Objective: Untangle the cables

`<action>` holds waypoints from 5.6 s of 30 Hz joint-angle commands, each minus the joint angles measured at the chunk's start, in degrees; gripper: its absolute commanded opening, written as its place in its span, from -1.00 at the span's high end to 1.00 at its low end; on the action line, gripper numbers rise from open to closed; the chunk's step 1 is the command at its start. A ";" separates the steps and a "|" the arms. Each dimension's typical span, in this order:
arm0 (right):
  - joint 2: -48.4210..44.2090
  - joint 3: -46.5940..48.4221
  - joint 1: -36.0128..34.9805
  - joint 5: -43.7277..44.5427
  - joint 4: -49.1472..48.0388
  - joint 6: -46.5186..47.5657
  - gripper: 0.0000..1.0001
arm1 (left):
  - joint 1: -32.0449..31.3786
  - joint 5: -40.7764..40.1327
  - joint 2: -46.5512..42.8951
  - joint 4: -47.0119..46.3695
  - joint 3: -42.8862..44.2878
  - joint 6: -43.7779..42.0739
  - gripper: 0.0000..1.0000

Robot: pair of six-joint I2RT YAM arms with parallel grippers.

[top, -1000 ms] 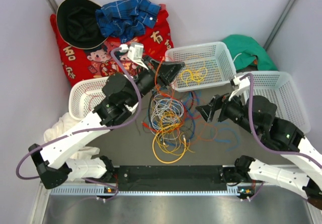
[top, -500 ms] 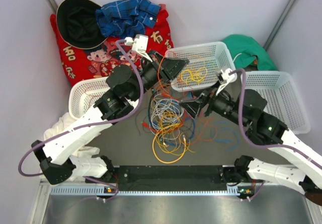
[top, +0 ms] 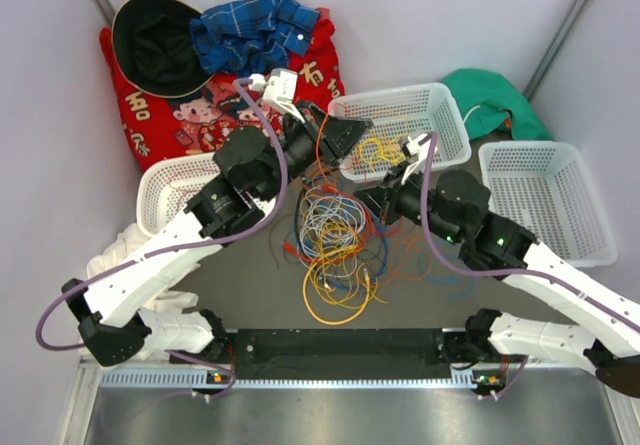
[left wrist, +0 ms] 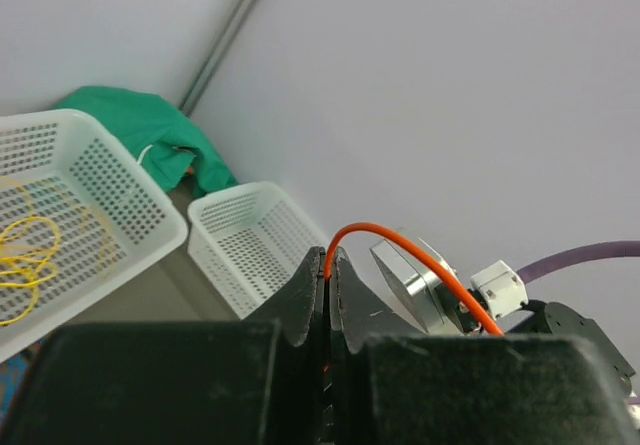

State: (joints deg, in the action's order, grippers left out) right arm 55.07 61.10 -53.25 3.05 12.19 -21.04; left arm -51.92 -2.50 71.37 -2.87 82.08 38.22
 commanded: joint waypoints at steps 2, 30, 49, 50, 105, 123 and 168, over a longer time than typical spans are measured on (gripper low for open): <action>-4.61 -3.87 -0.36 6.88 2.93 -0.49 1.00 | 1.82 -7.42 -3.26 5.39 6.77 -5.69 1.00; -12.61 2.71 -0.27 9.60 16.47 -1.20 -0.82 | 12.19 -26.14 -1.15 20.89 23.64 -21.77 1.00; -14.99 2.62 -0.18 12.42 21.21 -0.06 -0.81 | 34.25 -27.65 4.04 30.21 24.88 -20.64 1.00; -15.25 2.62 -0.27 12.77 21.47 0.12 -0.81 | 35.04 -27.21 4.04 30.12 24.88 -20.38 1.00; -14.03 -4.67 -0.27 13.03 23.41 -0.85 -0.81 | 50.43 -4.56 10.11 36.12 -5.26 -3.69 -0.98; -1.29 -25.41 8.07 13.22 16.21 -13.85 -0.80 | 10.53 -11.91 -4.66 23.97 -27.94 6.96 -0.98; -0.05 21.60 16.52 -7.35 29.30 -7.70 1.00 | -2.65 15.16 -13.29 -41.07 -41.58 -10.52 -0.98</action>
State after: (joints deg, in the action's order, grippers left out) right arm 55.48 79.64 -36.95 -1.93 41.60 -27.31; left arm -51.09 10.96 55.09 -36.51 36.34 32.86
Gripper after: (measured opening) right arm 0.009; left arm 0.987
